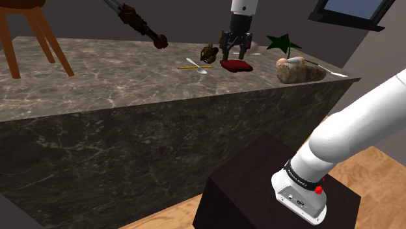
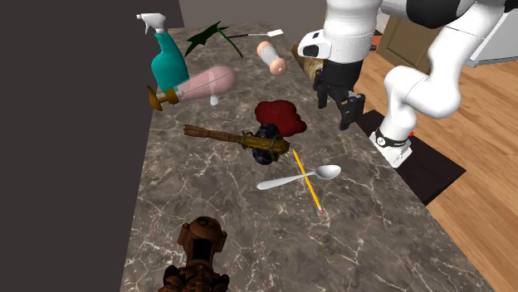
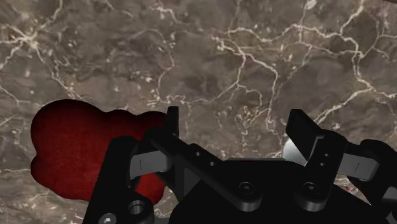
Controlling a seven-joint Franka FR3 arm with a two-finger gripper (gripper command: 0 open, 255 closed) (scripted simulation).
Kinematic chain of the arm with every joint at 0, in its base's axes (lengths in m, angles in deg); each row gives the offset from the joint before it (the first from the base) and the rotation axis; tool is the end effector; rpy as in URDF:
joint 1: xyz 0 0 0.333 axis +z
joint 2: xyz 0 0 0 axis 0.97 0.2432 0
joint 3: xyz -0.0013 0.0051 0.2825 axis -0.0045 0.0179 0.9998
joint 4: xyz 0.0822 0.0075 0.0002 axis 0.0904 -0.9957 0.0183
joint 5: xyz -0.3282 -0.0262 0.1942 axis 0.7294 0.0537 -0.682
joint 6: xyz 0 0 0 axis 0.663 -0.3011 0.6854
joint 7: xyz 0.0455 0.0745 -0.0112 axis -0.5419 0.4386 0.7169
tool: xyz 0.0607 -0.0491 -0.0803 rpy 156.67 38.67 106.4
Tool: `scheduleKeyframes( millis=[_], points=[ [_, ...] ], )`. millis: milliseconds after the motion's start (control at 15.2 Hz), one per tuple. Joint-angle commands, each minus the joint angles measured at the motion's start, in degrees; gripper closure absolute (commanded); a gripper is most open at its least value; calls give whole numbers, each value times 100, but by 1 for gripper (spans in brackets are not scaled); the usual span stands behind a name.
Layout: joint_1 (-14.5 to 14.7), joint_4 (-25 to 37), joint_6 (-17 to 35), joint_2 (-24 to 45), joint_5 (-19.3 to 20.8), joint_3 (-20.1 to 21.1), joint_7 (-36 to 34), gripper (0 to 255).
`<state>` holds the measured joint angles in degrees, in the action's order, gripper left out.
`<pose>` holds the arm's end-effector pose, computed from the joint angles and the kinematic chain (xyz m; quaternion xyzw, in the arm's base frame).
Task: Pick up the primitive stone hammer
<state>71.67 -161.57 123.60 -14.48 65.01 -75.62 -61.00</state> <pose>0.4608 0.0192 0.5276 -0.9964 0.0632 0.0557 0.0101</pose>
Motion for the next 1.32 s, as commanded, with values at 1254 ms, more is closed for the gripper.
scheduleKeyframes(
  millis=[1254],
  points=[
    [-132,5352,-958,4270,674,-190,-982,0]
  ],
)
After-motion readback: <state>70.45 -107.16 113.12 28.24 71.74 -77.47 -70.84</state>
